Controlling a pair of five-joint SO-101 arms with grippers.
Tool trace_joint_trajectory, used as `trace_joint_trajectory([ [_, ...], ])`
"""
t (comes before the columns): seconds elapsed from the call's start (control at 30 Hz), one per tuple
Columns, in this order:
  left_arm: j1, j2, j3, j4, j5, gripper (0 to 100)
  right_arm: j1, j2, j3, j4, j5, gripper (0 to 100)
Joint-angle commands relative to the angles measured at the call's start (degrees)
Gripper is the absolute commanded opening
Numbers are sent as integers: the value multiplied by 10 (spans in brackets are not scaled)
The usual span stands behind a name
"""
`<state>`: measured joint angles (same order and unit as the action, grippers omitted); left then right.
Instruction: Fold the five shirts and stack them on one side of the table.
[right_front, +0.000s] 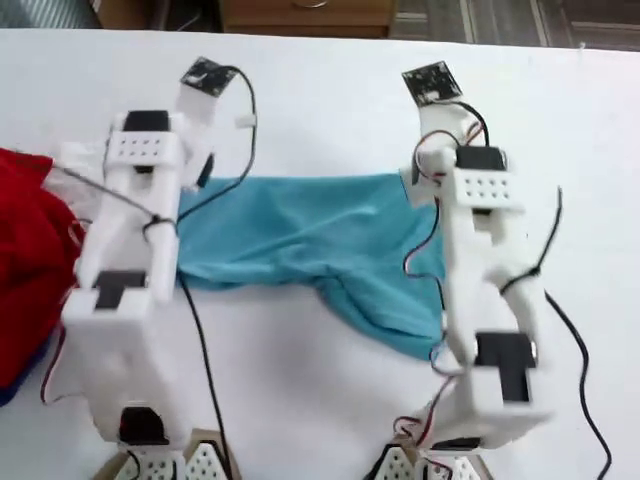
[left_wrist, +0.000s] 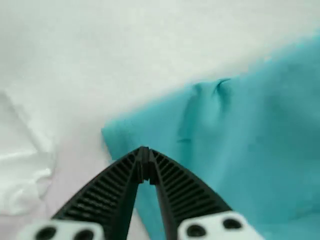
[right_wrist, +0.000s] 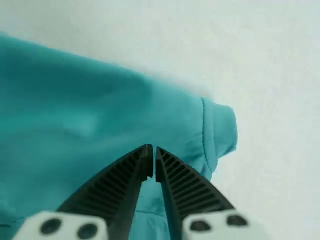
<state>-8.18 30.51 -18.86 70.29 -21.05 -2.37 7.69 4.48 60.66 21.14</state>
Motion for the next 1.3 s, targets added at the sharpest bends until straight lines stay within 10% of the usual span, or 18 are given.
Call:
trace_joint_trajectory([
  [0.0, 1, 75, -107, 8, 9, 26, -2, 69, -70, -12, -6, 19],
  [0.87, -59, 391, -727, 321, 4, 26, 73, 245, -316, 110, -5, 19],
  [1.27, -58, 108, -437, 323, 4, 26, 73, 71, -333, 267, -2, 19],
])
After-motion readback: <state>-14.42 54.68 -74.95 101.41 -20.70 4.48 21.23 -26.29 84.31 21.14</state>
